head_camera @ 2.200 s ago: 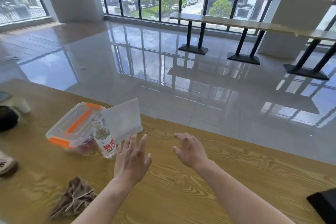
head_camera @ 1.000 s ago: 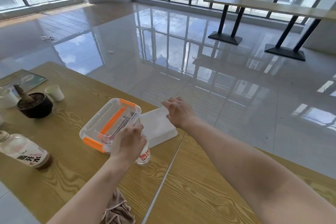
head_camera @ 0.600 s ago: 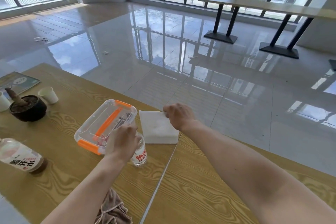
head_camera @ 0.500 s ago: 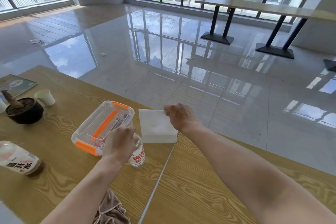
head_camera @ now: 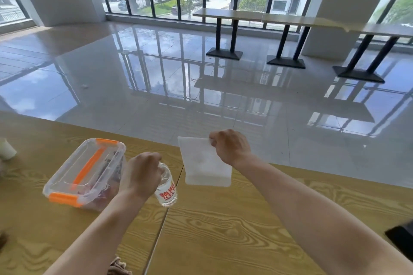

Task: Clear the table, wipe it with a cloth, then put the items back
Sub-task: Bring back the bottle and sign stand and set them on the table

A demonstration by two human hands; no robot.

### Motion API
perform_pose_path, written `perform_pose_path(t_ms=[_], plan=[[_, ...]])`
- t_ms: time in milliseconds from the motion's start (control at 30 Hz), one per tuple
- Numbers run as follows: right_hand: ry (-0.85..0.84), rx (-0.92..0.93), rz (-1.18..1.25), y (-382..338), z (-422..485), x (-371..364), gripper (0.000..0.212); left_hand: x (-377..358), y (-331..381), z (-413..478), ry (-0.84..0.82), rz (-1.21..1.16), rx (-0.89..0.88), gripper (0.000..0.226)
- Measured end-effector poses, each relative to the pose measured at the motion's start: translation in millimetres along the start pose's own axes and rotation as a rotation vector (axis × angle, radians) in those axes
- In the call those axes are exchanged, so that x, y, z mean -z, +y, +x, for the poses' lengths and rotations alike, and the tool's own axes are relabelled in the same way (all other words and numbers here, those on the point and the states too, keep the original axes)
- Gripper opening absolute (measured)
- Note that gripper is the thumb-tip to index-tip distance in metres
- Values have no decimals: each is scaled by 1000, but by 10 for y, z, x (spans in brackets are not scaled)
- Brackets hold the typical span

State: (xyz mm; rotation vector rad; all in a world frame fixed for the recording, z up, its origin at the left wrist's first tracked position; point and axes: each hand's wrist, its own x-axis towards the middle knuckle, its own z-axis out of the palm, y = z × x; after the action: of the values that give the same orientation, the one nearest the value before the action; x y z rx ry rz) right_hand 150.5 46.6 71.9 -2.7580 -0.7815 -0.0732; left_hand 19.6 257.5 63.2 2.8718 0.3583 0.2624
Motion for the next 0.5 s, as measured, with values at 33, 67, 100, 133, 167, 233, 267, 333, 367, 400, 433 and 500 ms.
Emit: perform_pose_path(t_ms=[33,67,100,133,167,233,267,333,367,400,433,500], plan=[[-1,-19,-7,83,-92,49,23,7,102,-21,3,-9,-12,20],[-1,-35,-13,165,-184,104,25,1,204,-36,9,-20,-25,24],[1,-52,-15,249,-280,156,27,-13,307,-51,12,-30,-39,26],[7,-70,-17,337,-375,204,29,-31,410,-62,7,-40,-52,22],[16,-89,-19,425,-474,252,33,-54,511,-70,2,-59,-69,15],[36,-126,-24,604,-670,343,34,-90,745,-89,-7,-97,-104,14],[41,-146,-29,697,-768,384,32,-104,875,-103,-18,-100,-120,20],[50,-191,-37,898,-960,472,25,-134,1144,-136,-34,-100,-150,29],[60,-214,-35,1003,-1056,515,23,-153,1279,-154,-42,-99,-164,31],[72,-236,-35,1110,-1150,558,23,-173,1413,-168,-47,-103,-177,32],[84,-258,-35,1217,-1247,602,22,-197,1547,-186,-51,-112,-186,31],[107,-288,-31,1438,-1437,694,23,-254,1822,-233,-58,-127,-205,29]])
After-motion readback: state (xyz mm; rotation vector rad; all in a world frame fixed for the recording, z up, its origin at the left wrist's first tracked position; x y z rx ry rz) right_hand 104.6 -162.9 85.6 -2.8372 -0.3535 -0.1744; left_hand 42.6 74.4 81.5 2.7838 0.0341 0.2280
